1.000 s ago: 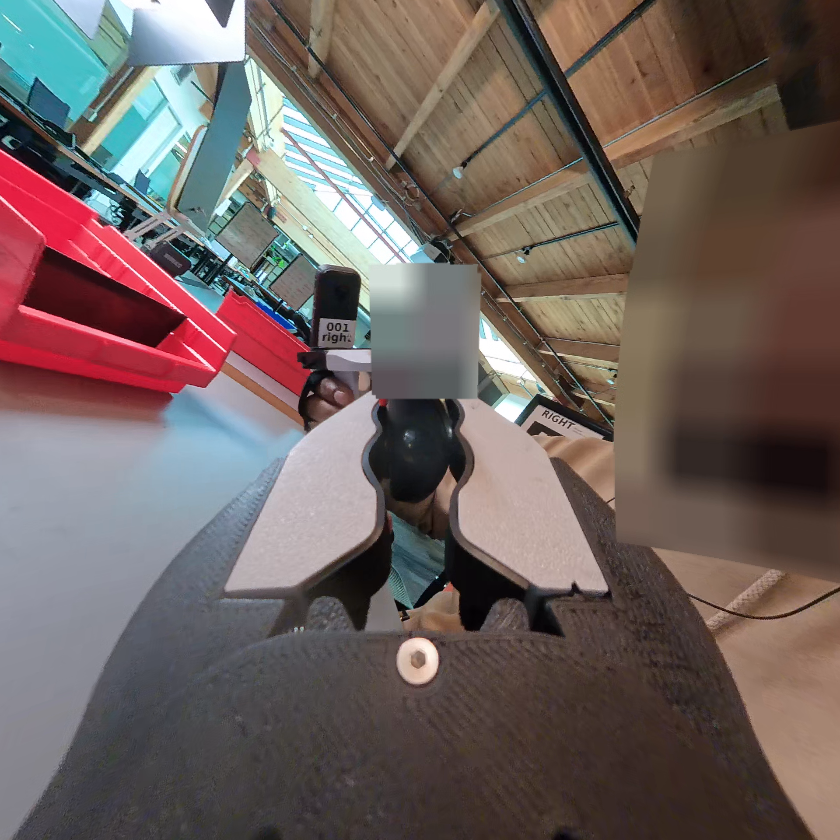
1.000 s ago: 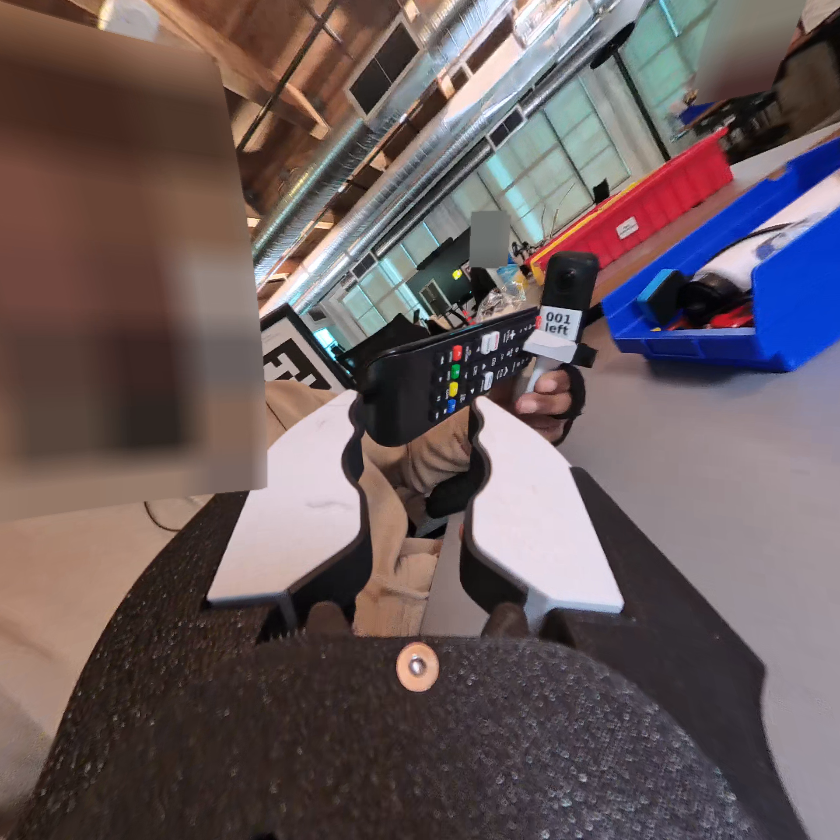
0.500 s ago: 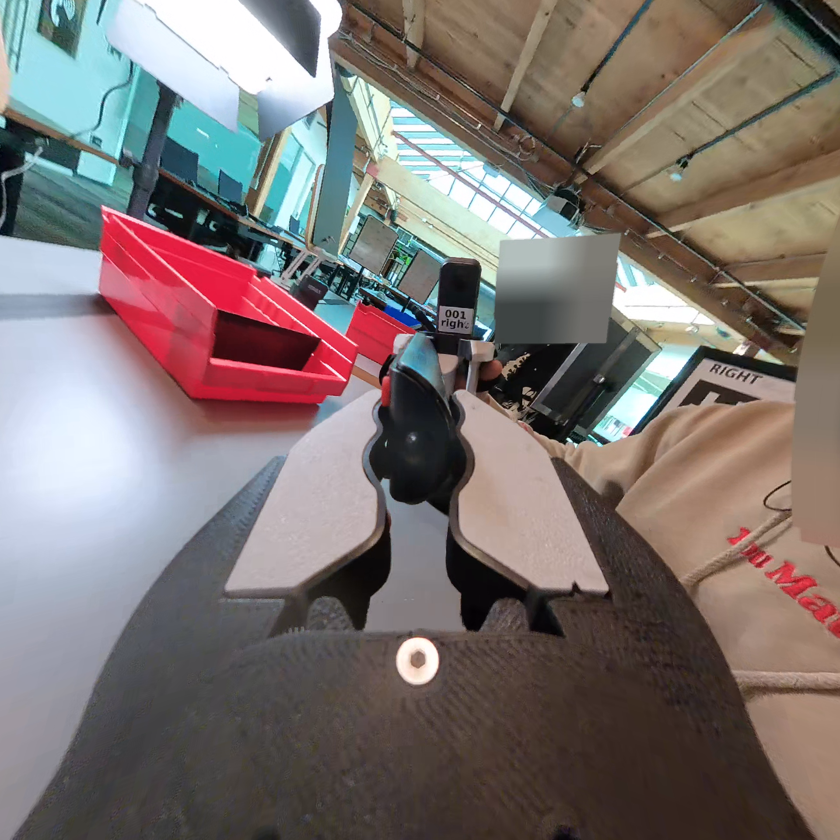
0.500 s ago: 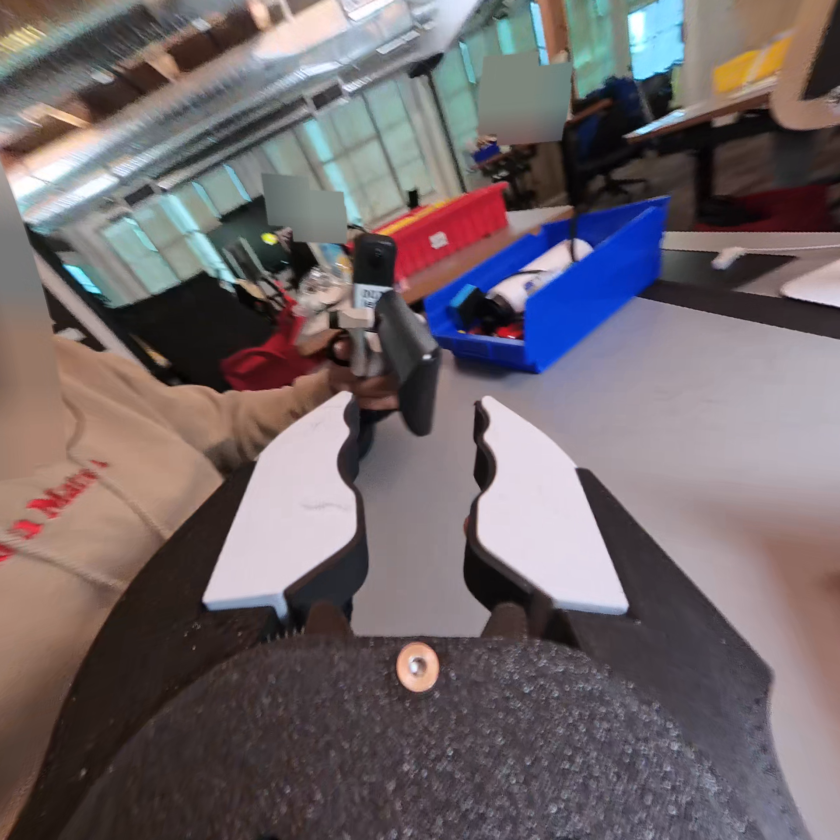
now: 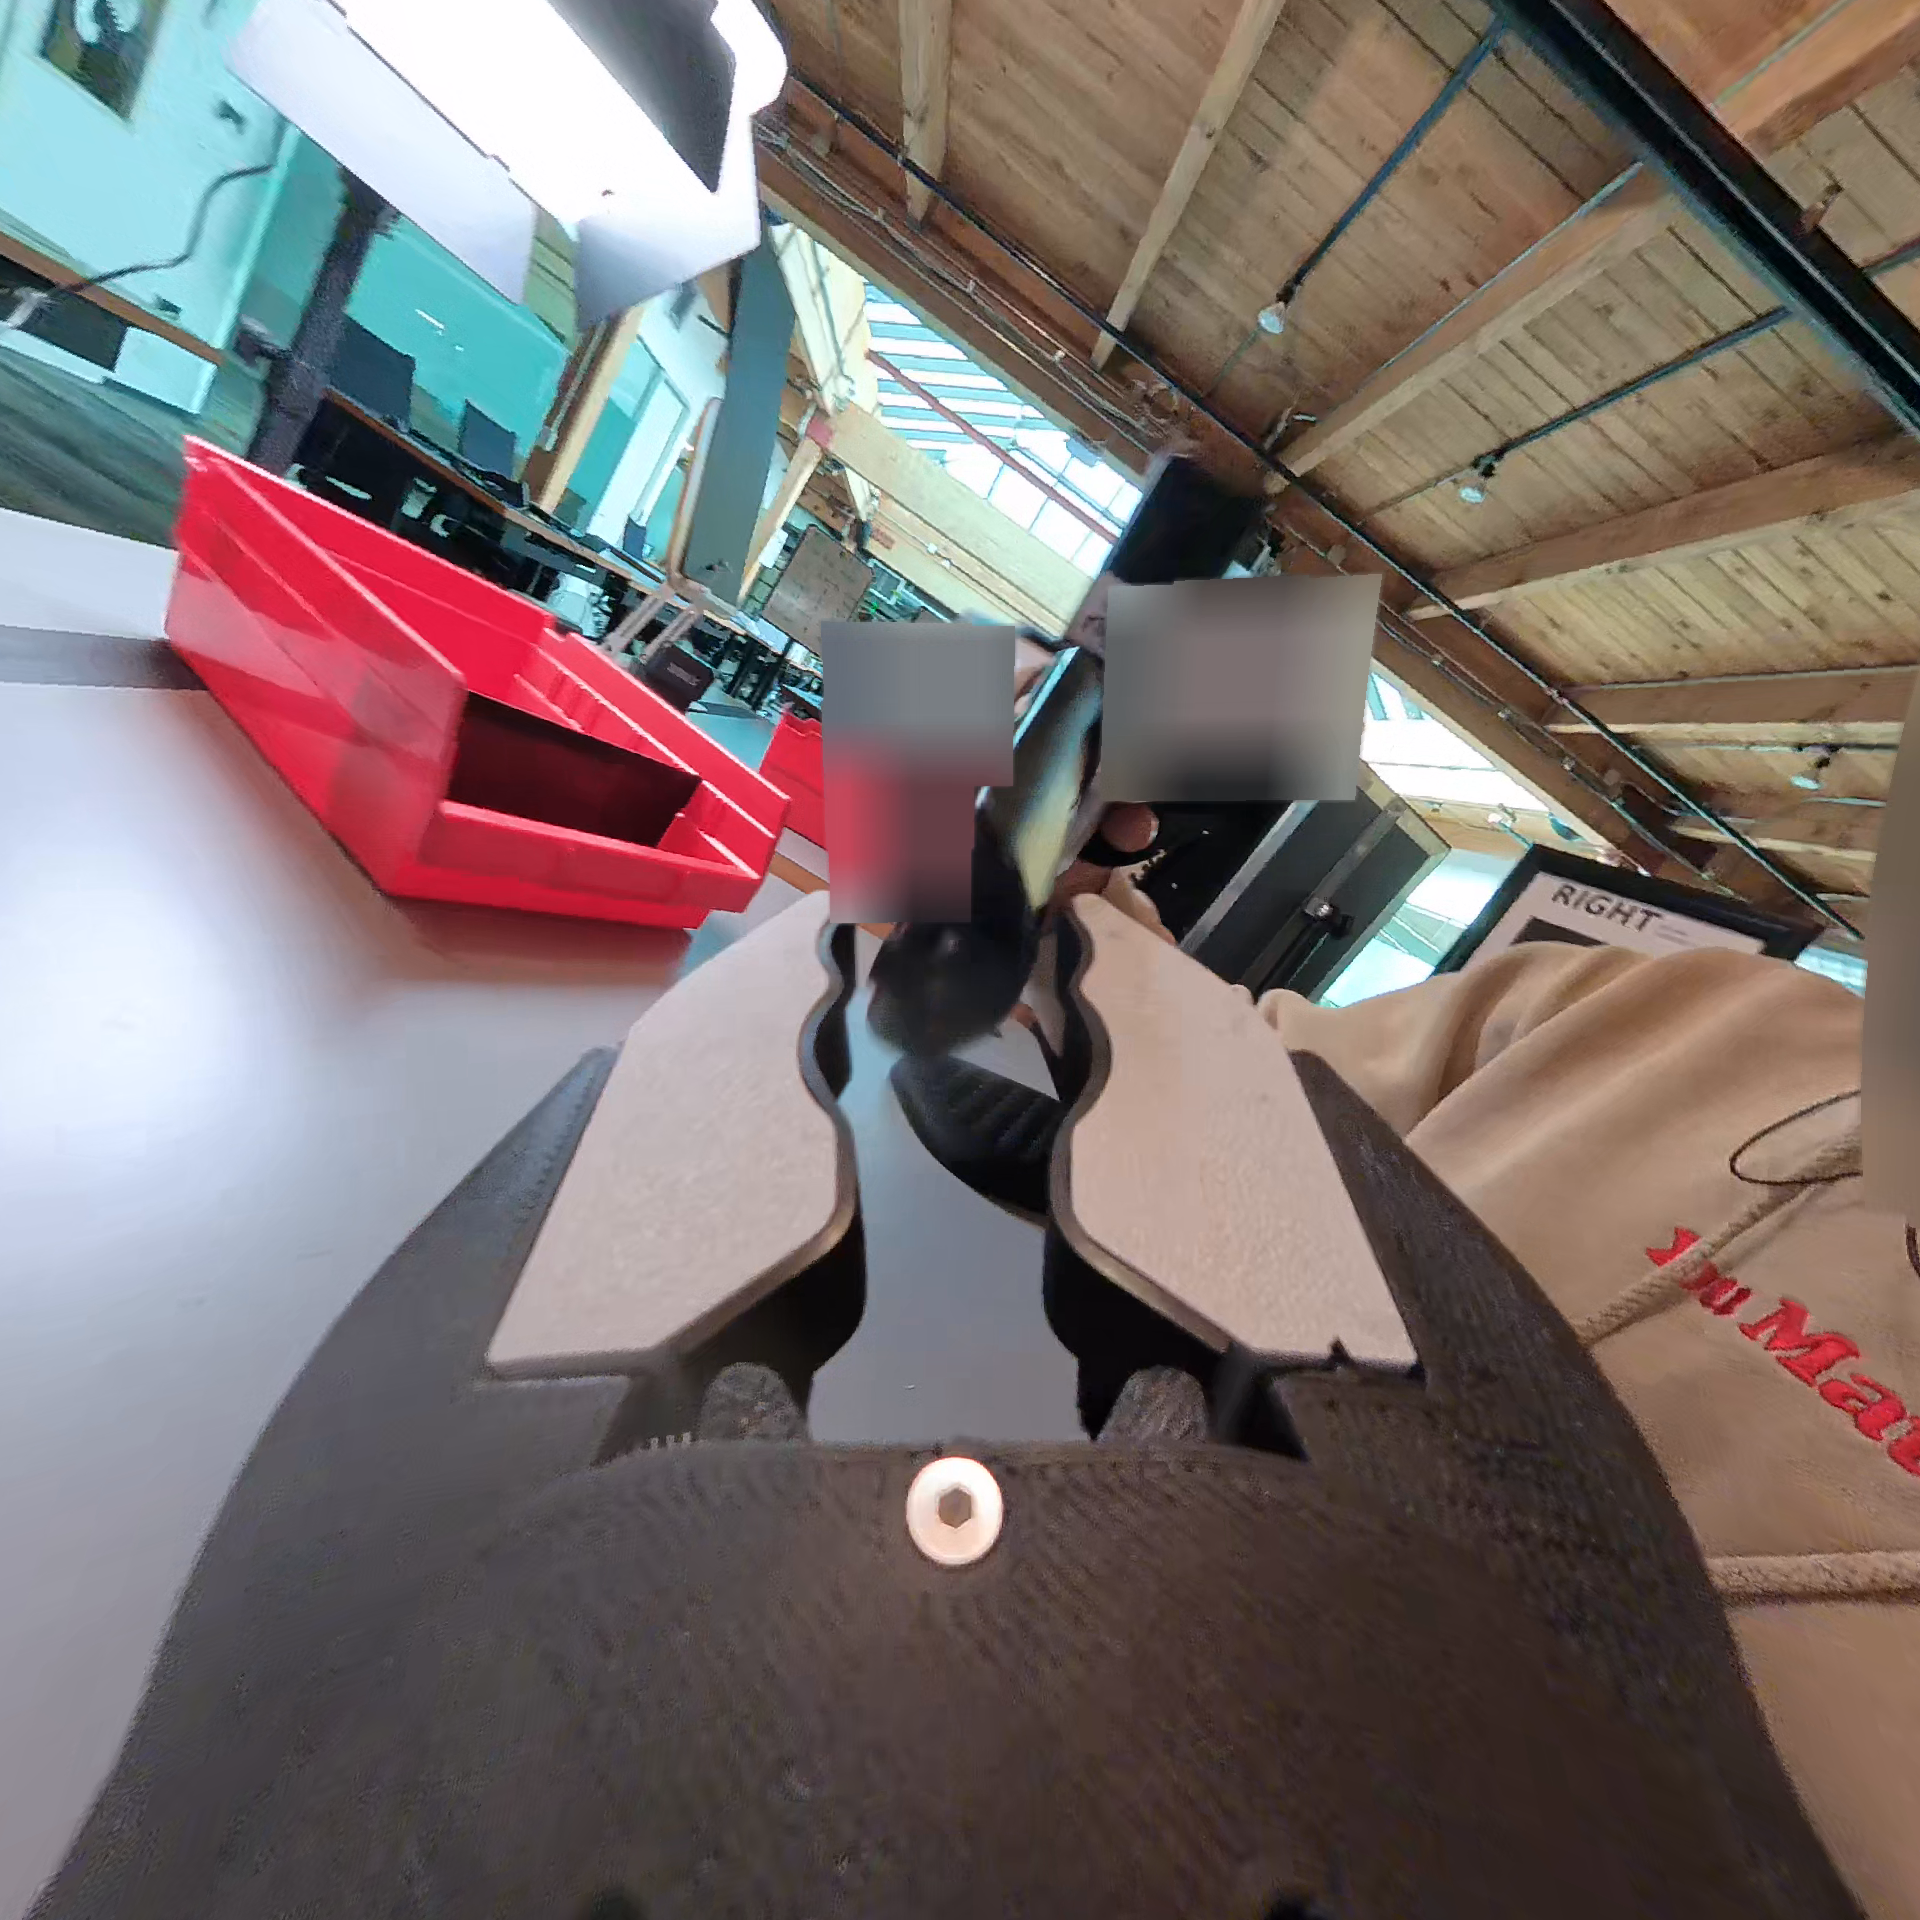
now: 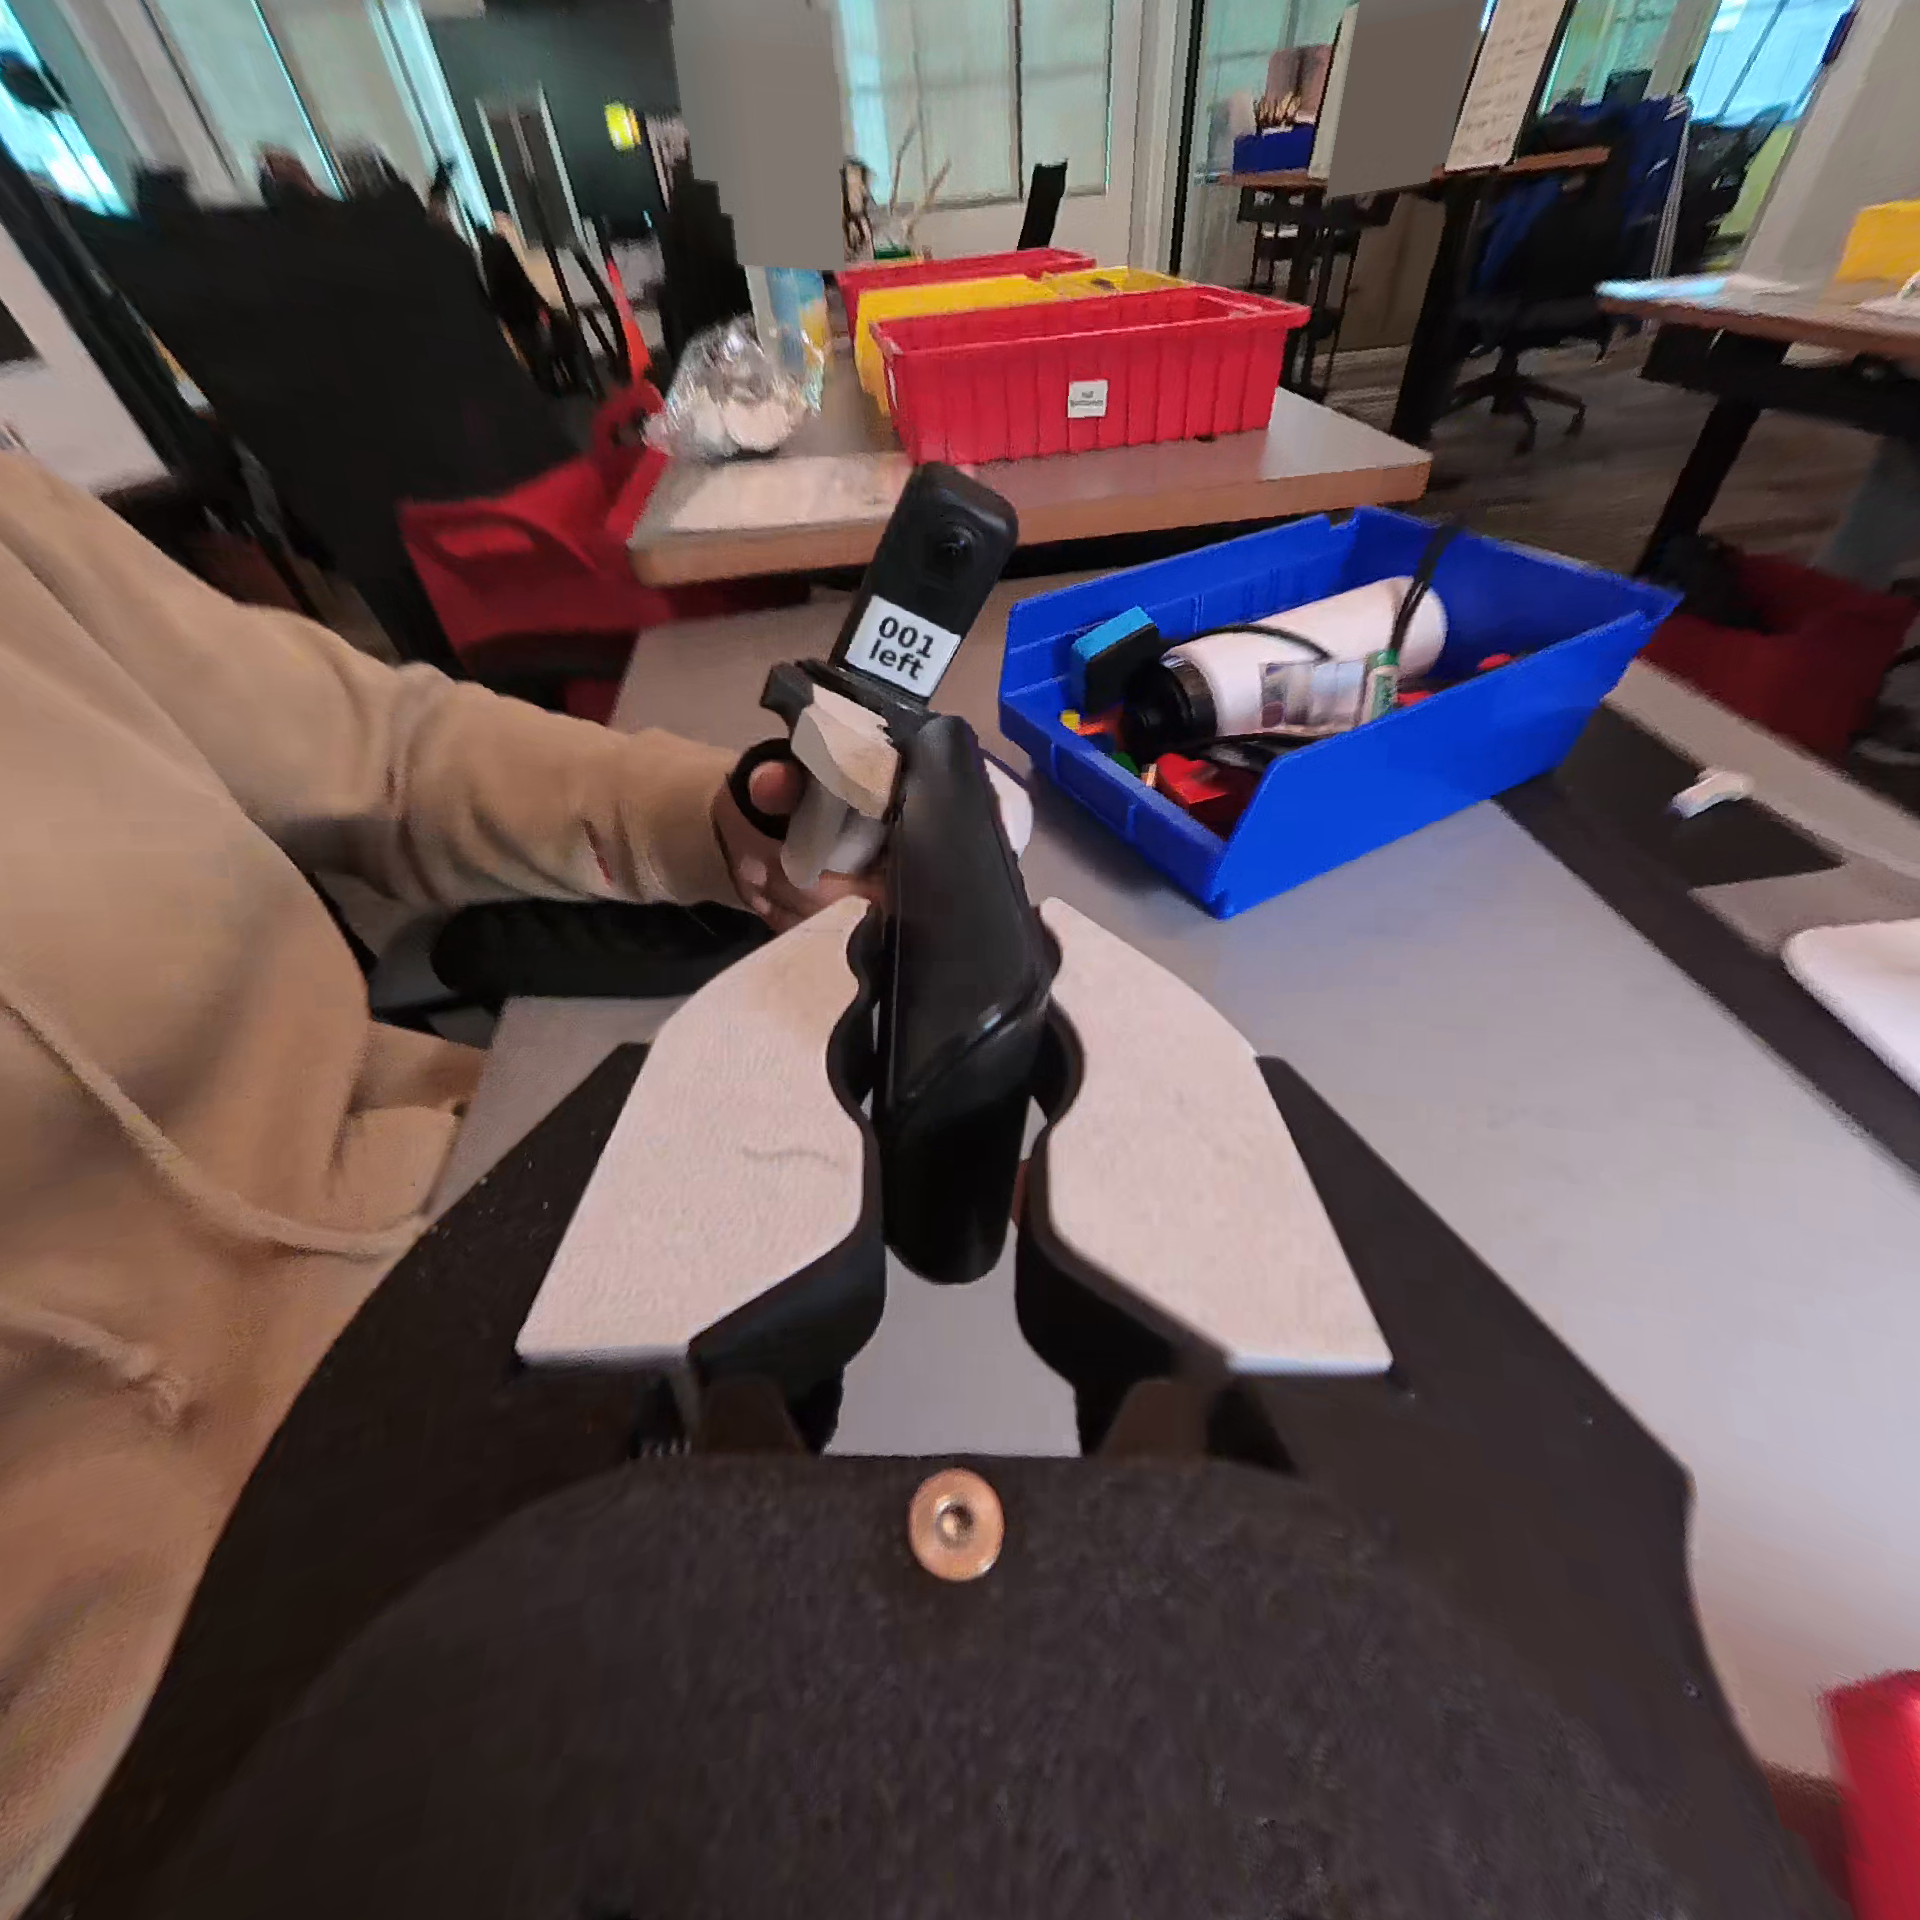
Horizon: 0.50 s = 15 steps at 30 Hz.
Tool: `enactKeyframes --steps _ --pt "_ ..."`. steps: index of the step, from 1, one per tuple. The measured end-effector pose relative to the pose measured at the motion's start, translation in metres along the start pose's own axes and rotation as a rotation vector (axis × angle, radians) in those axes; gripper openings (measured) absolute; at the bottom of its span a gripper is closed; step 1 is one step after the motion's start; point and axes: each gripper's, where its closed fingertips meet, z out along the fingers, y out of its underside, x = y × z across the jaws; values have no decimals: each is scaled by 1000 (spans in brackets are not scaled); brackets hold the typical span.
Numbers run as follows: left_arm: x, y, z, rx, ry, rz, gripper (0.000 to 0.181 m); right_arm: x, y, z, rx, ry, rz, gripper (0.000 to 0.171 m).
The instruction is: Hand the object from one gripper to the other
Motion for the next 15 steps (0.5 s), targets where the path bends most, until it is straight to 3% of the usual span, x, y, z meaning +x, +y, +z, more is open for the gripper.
enactKeyframes --steps 4,8,12,15 --pt "-20 -13 -16 2 -112 -1 46 4 -29 -15 -55 168 -338 25" --pt "-15 -21 -7 119 -46 -243 54 11 -44 -19 -95 476 -890 26" --pt "-13 -34 14 220 -5 -390 65 12 -13 9 -179 696 -1465 26" --pt "-33 -45 20 231 -111 -389 61 7 16 37 -190 655 -1585 25"
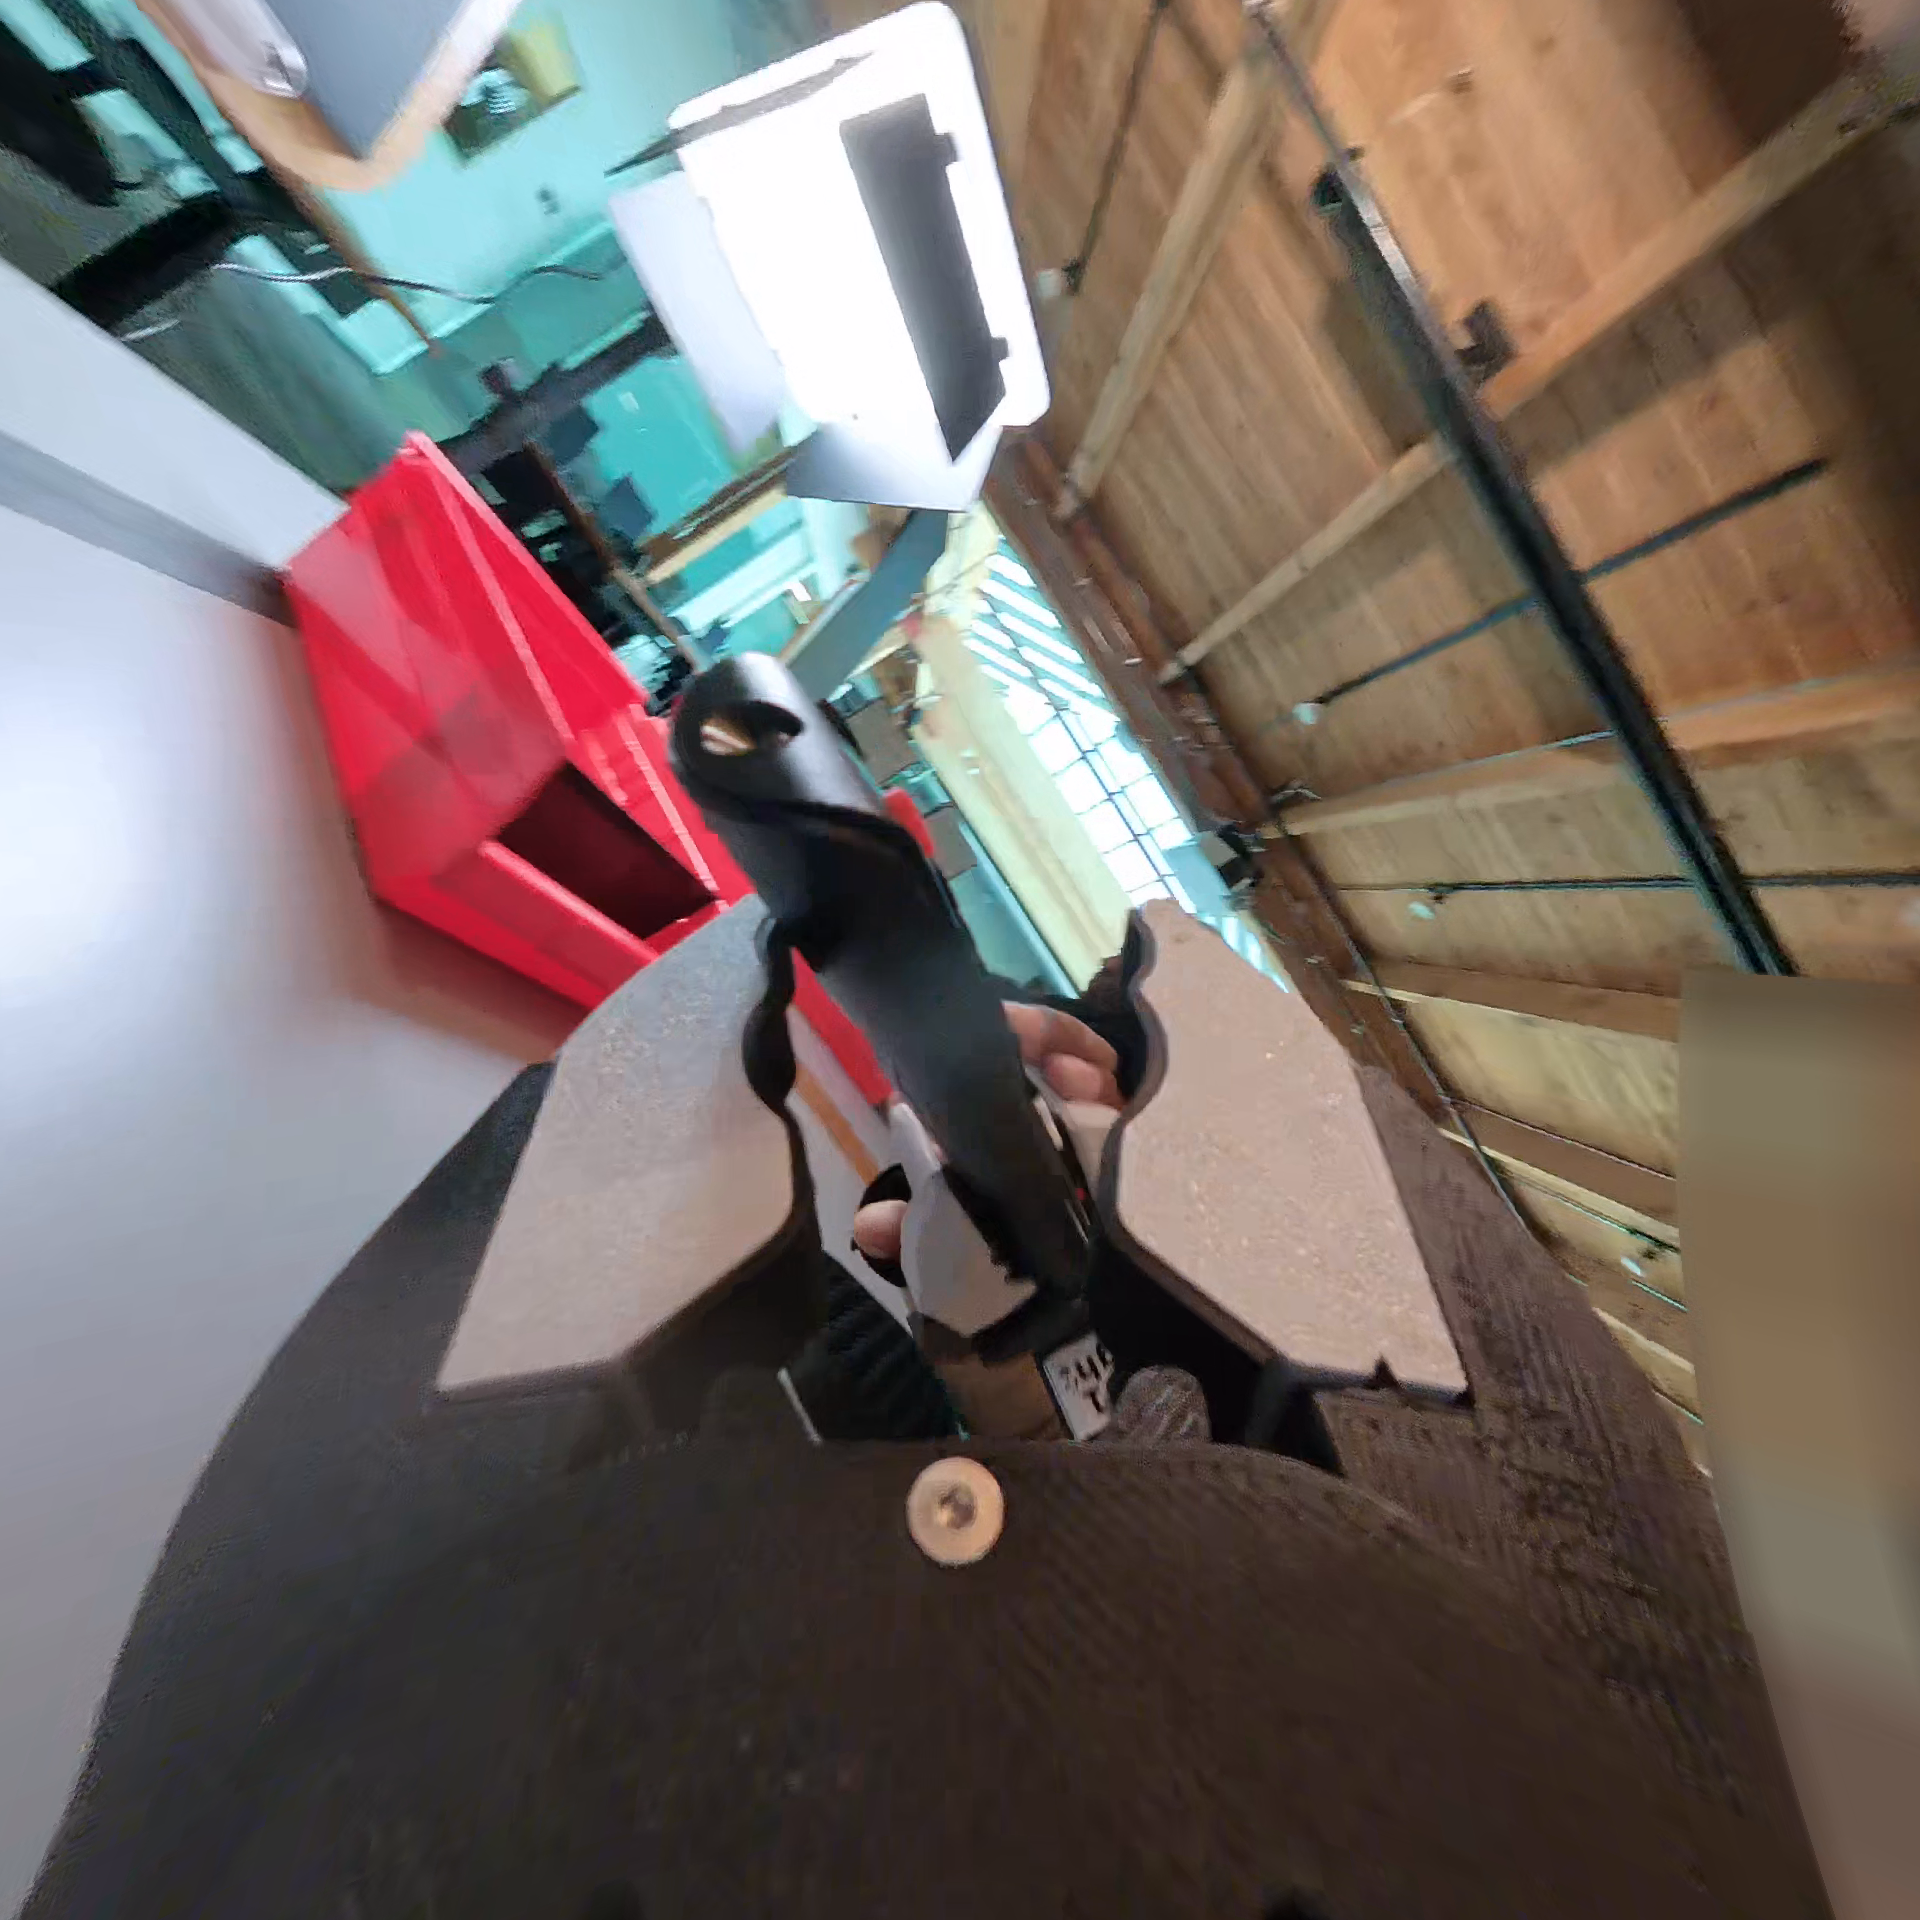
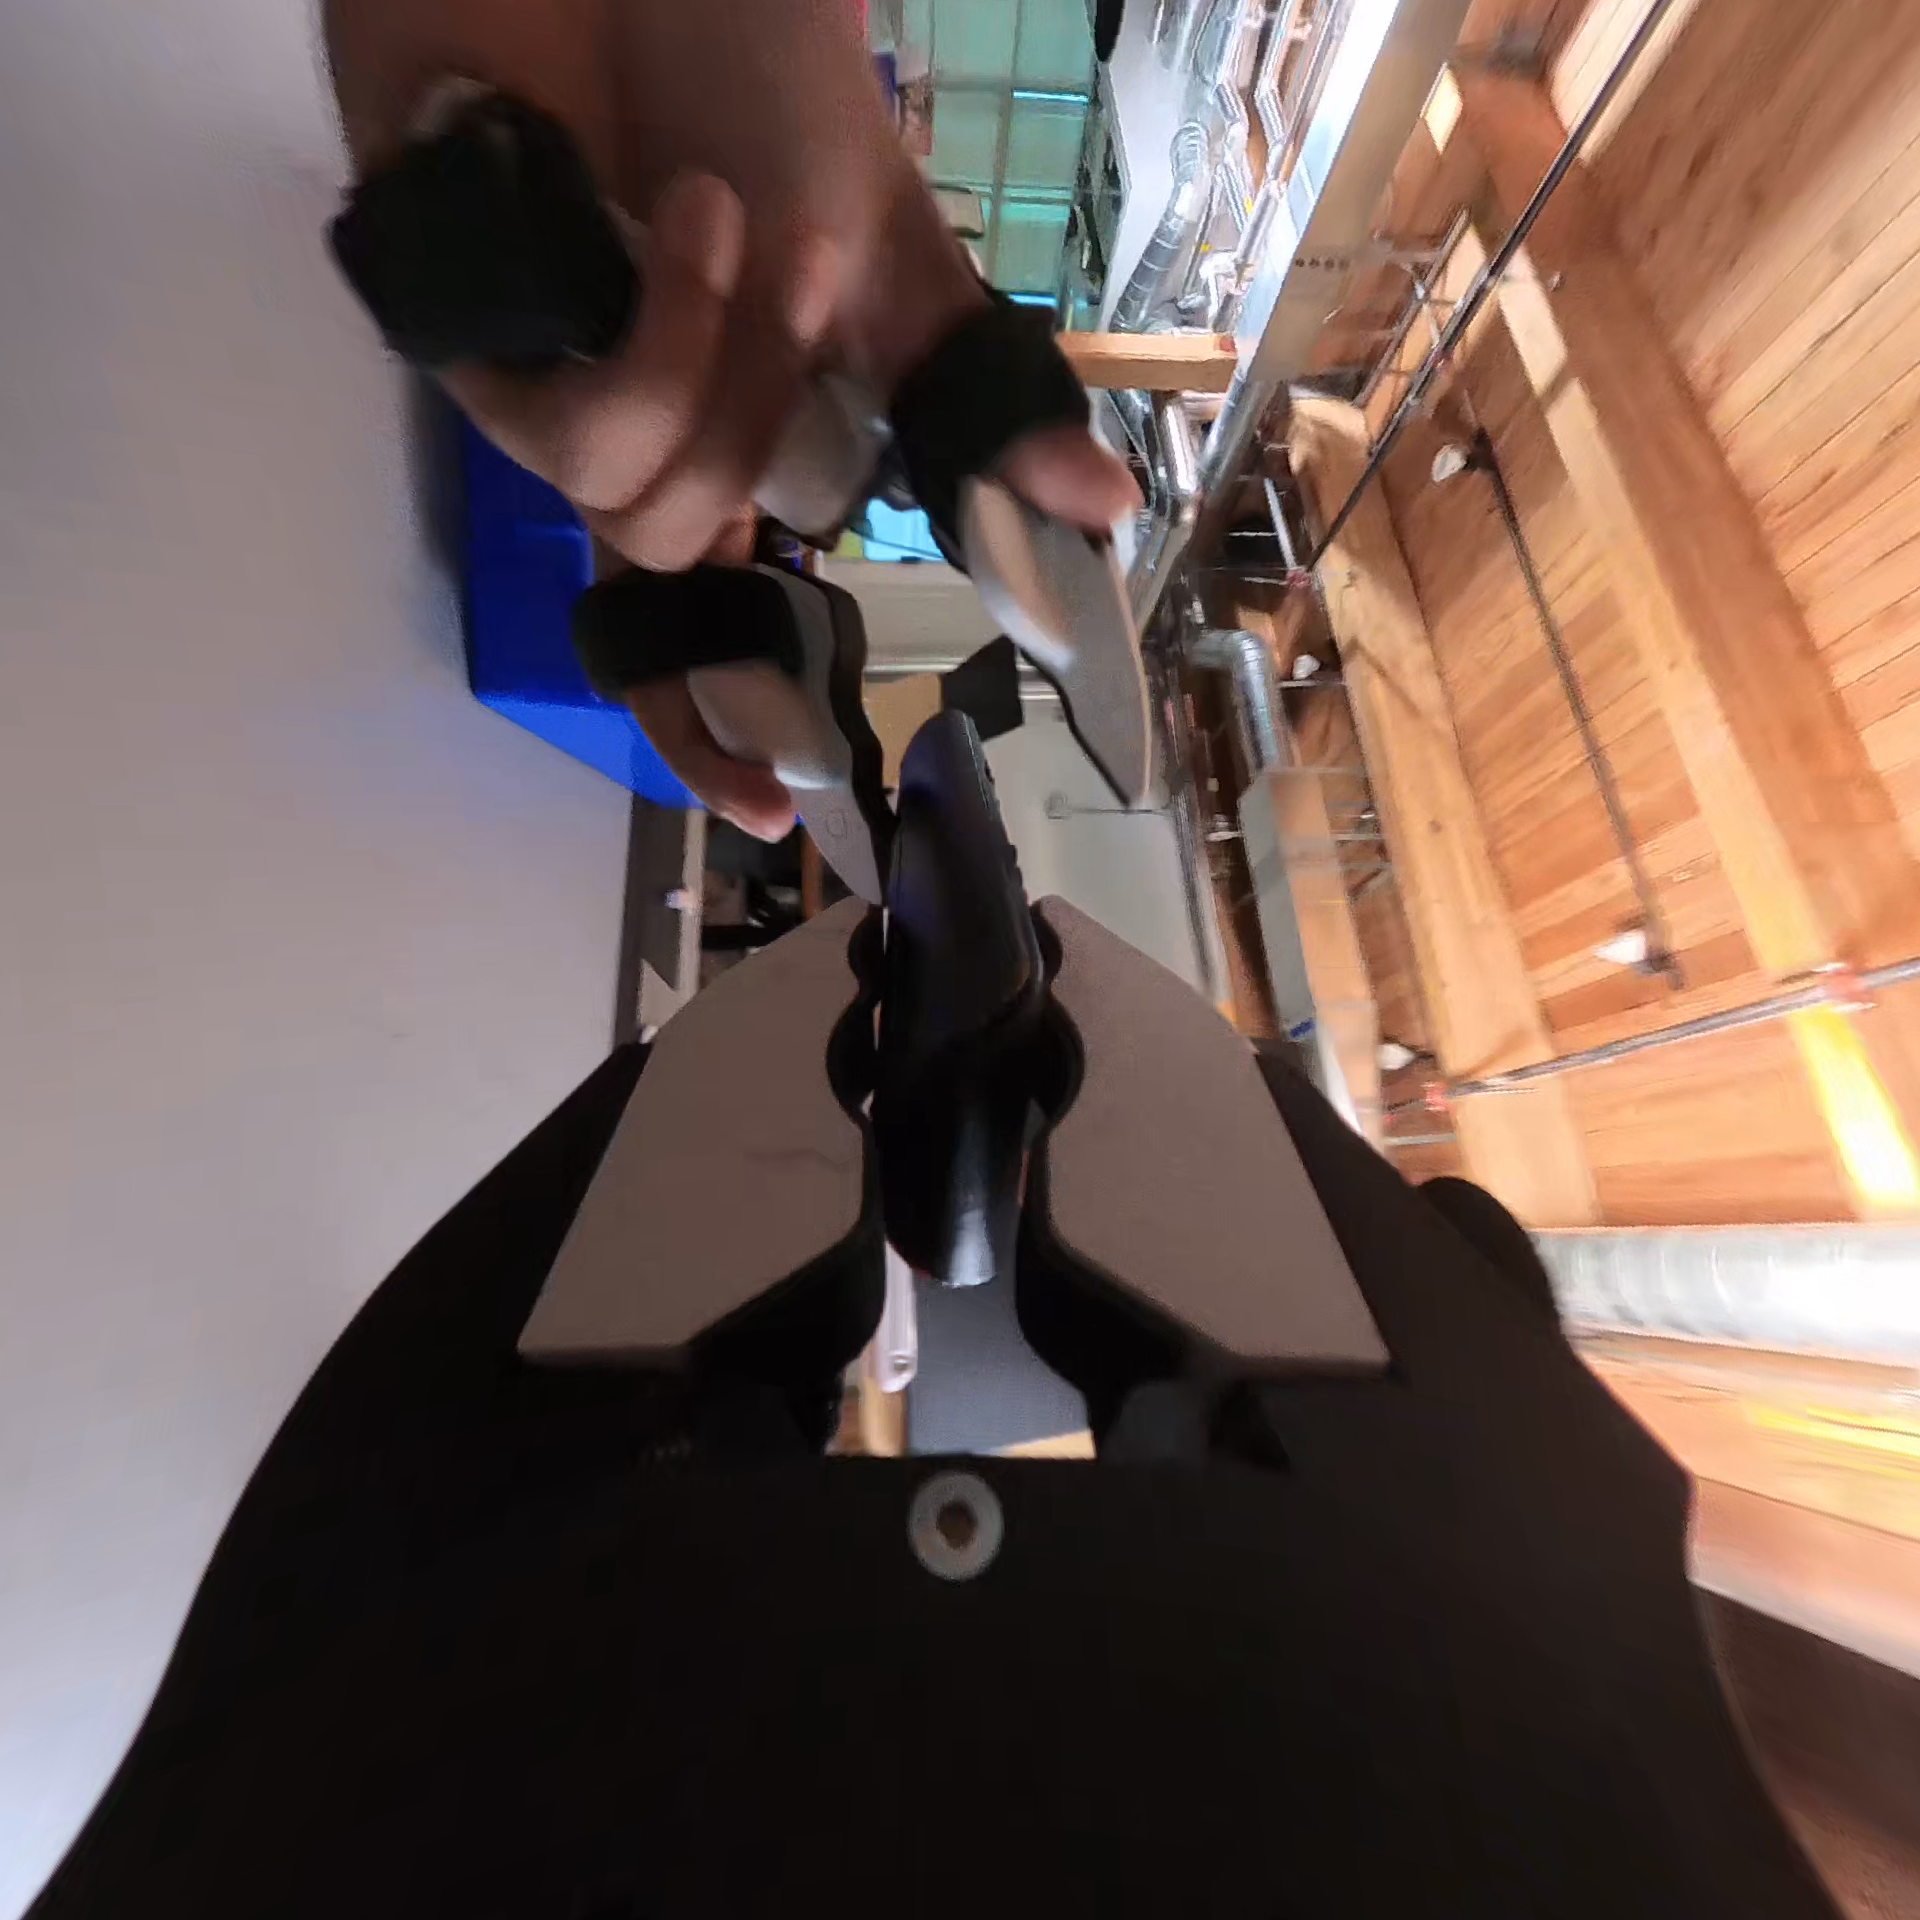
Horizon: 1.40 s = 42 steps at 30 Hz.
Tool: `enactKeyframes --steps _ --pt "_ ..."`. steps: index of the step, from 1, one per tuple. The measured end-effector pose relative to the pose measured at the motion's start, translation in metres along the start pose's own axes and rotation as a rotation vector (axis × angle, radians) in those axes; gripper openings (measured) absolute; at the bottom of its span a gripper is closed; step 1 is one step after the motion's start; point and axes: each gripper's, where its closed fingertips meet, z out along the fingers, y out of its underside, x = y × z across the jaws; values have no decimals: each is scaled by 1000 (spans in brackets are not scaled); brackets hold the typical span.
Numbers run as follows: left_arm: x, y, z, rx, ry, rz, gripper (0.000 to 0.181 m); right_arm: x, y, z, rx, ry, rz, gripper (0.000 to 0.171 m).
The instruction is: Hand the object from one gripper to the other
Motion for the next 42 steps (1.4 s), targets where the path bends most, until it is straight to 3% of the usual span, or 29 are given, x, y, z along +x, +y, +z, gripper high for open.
enactKeyframes --steps 2,6,8,10,11,14,17,20,22,24,27,33,37,40,42 --pt "-15 -8 4 -3 -68 -13 35 -5 2 8 -16 27 -75 25" --pt "-11 -25 23 4 -16 23 35 3 19 14 -68 20 -62 27" --pt "2 -37 32 0 28 121 31 5 24 12 -109 -17 59 47" --pt "21 -44 37 -52 97 240 30 7 26 2 -149 -96 272 71" --pt "30 -43 38 -101 140 296 29 9 25 -4 -150 -147 414 75" --pt "50 -25 44 -266 195 536 27 29 24 -15 -90 -245 902 73" --pt "75 -4 56 -324 283 659 26 32 21 0 25 -444 1411 80" --pt "85 14 59 -363 328 709 27 17 4 19 211 -596 1592 63" --pt "84 14 54 -345 312 742 26 22 -6 23 343 -595 1594 25" --pt "77 2 46 -301 255 821 39 18 0 32 281 -564 1554 24" --pt "61 2 36 -396 212 860 47 25 12 35 224 -451 1479 24" --pt "50 36 44 -510 225 958 25 27 8 27 214 -470 1437 24" --pt "57 26 49 -474 179 943 25 36 13 25 246 -436 1505 29" --pt "57 16 44 -486 142 895 25 13 19 24 192 -534 1467 56" --pt "56 16 43 -494 136 883 25 5 15 22 236 -578 1519 49"
